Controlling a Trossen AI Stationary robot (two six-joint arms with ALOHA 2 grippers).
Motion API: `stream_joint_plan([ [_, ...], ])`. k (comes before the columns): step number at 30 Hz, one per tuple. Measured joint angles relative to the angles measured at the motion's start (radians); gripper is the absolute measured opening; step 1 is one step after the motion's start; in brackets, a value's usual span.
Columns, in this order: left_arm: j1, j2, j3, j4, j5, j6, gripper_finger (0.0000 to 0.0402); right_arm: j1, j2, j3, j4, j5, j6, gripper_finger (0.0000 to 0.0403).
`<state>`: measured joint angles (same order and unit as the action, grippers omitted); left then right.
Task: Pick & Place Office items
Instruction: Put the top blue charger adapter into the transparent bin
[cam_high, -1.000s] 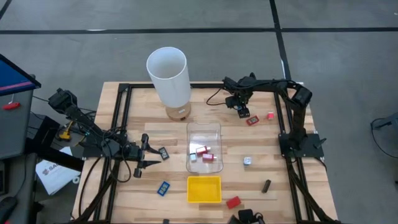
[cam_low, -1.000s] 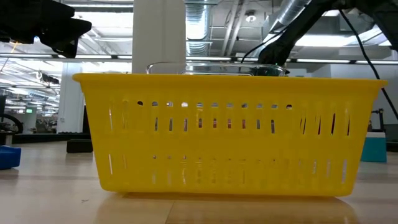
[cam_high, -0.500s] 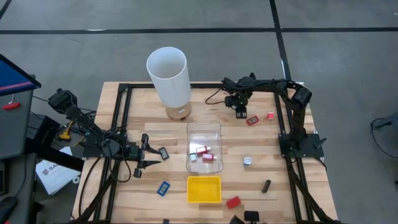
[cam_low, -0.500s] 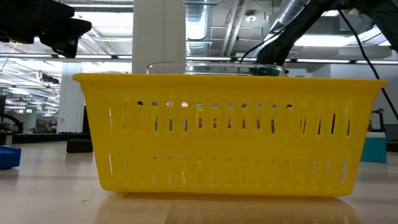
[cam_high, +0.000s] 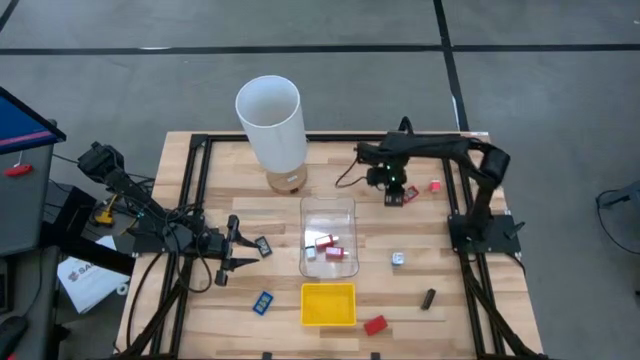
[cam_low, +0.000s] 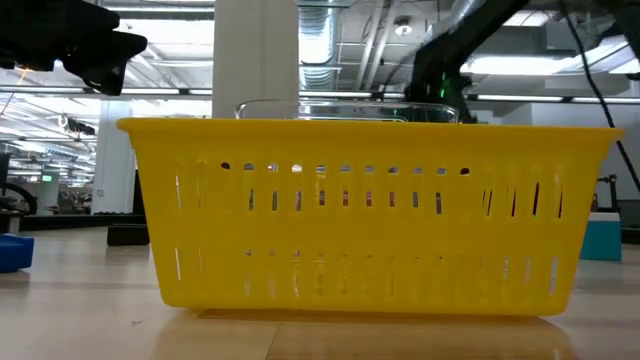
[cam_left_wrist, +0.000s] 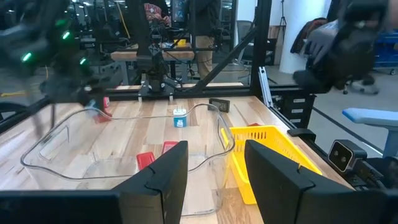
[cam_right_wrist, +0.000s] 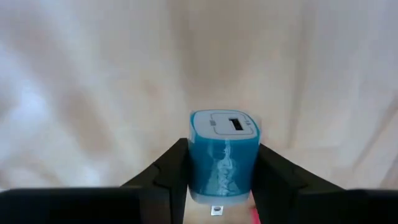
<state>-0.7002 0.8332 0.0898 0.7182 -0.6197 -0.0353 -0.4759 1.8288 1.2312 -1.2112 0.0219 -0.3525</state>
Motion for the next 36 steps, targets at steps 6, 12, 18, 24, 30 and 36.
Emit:
stream_joint_plan([
  [6,0.000,0.000,0.000,-0.005,0.000,-0.007,0.0154,0.149,-0.208,0.000,-0.044,-0.003,0.168,0.0125],
  [12,0.000,0.000,0.000,-0.006,0.000,-0.007,0.0154,0.341,-0.417,0.002,-0.036,-0.029,0.431,0.0125],
  [18,0.000,0.000,0.000,-0.006,0.000,-0.007,0.0154,0.551,-0.535,0.002,0.135,-0.024,0.671,0.0125],
  [24,0.000,0.000,0.000,-0.005,0.000,-0.004,0.0154,0.640,-0.489,0.002,0.417,0.028,0.701,0.0125],
  [30,0.000,0.000,0.000,-0.005,-0.006,-0.003,0.0154,0.596,-0.341,0.003,0.548,-0.069,0.606,0.0125],
  [36,0.000,0.000,0.000,-0.004,-0.012,0.000,0.0154,0.555,-0.194,0.122,0.603,-0.181,0.501,0.0125],
])
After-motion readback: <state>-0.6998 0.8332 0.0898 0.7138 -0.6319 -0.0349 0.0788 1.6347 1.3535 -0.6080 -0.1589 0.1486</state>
